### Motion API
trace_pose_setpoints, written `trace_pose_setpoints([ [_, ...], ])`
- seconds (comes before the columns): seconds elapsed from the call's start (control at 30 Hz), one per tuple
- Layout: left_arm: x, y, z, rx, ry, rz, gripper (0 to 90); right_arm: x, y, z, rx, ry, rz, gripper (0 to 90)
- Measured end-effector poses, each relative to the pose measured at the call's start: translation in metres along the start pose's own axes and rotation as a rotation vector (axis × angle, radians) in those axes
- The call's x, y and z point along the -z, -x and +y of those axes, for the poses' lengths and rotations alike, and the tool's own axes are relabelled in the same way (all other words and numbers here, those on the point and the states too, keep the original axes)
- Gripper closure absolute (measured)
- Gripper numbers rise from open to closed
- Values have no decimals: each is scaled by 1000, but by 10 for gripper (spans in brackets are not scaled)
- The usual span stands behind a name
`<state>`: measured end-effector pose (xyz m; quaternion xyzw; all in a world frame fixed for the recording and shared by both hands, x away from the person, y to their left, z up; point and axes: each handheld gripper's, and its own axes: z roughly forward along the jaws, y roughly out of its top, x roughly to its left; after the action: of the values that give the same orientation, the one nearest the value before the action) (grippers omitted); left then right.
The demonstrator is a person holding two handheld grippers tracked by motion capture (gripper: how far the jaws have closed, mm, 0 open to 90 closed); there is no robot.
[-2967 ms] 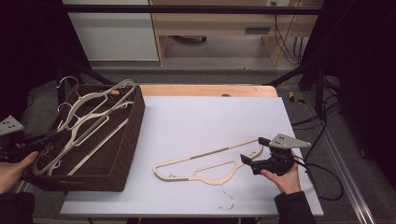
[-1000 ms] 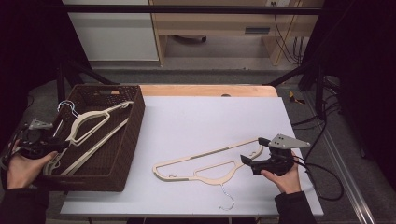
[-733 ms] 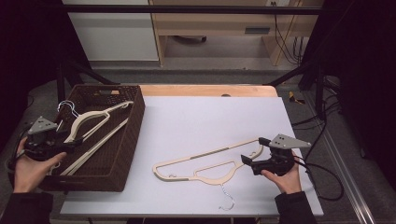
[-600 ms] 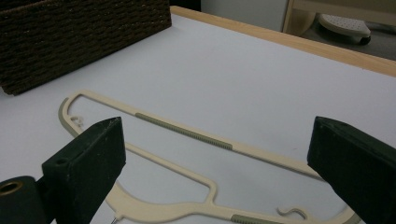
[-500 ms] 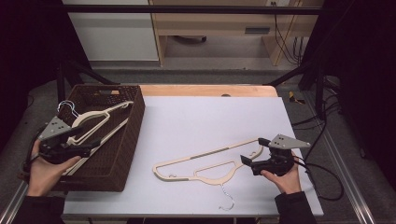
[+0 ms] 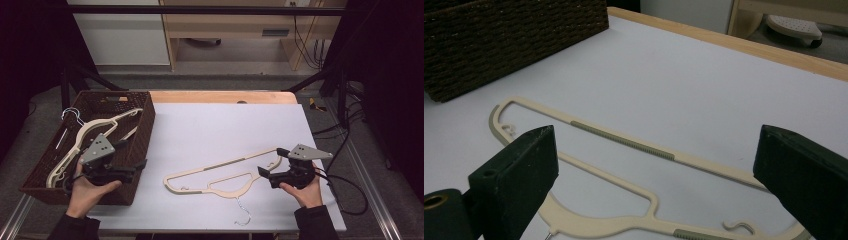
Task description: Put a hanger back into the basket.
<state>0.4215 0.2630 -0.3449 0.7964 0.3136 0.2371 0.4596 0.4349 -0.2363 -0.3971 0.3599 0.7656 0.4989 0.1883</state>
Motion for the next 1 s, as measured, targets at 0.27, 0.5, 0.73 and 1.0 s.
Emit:
trace_pose_setpoints([
  [0.27,-27,36,3,-59,-29,-89,105,0,-1,0,-4,2,8,44],
  [0.5,-54,61,1,-104,-79,-160,120,0,0,0,9,-5,10,42],
  [0.73,-83,82,-8,-166,-165,-228,180,-1,-2,-1,12,-14,15,42],
  [1.0,-111,95,-12,-221,-268,-302,259,-3,-5,-2,26,-27,31,51],
])
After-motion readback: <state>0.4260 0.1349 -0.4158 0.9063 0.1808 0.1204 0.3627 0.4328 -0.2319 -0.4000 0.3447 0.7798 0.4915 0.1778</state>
